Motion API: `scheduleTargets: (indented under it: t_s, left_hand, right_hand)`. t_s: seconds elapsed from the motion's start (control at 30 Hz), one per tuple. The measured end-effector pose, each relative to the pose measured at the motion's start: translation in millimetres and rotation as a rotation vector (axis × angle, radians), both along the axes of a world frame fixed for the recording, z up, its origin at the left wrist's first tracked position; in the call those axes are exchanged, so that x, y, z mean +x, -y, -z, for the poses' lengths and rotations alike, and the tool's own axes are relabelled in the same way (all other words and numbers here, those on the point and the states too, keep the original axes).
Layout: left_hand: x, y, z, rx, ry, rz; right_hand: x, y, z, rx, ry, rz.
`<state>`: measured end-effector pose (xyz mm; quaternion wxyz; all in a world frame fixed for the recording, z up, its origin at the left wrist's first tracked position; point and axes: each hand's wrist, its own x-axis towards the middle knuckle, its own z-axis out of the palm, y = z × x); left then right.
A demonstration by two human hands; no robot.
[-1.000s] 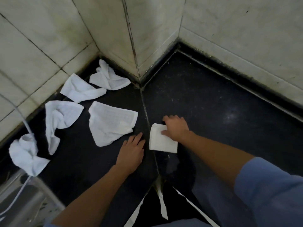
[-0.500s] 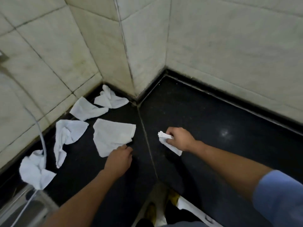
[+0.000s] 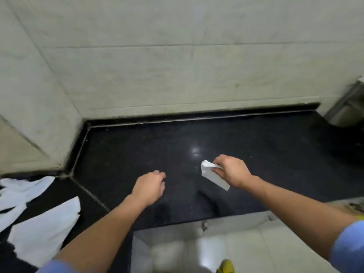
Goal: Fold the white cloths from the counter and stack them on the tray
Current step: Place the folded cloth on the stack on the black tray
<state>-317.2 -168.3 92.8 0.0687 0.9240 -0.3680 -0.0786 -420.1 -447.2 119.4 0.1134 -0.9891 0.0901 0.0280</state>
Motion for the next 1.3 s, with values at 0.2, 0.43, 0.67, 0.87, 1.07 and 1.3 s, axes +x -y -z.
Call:
scheduleTargets:
  t_s: [0.2,0.43,0.67,0.87,1.07,1.3]
  left_hand:
    - [-46.9,155.3,-24.3,-0.014,0.038,0.256]
    - [-164.1,351.5,-21.3,-0.043,0.048,0.441]
    - [-266.6,507.3,-28.3,-0.067,-0.005,0.654]
    - [-280.7,625.4,-34.7,-0.071,0.019,0.765]
    - [-279.3,763.1,-34.7,-0.17,0.016,0.816]
    - [-248.7,916.8,-78.3,-0.312,-0.005,0.8]
  right_hand:
    - [-114.1,119.9,-9.0,-0.01,0.046,0.266]
    - [-265.9,271.1,-16.3,-0.059,0.05,0.451]
    - [-400.2,391.7,-34.6,-0.081,0.096,0.672]
    - [-450.8,484.9,-39.6,-0.056,0.175,0.845]
    - [-452.3,599.6,-66.4,-0.072,0.22,0.846]
    - [-406.8,741.7,-143.5,-0.197,0.307,0.806]
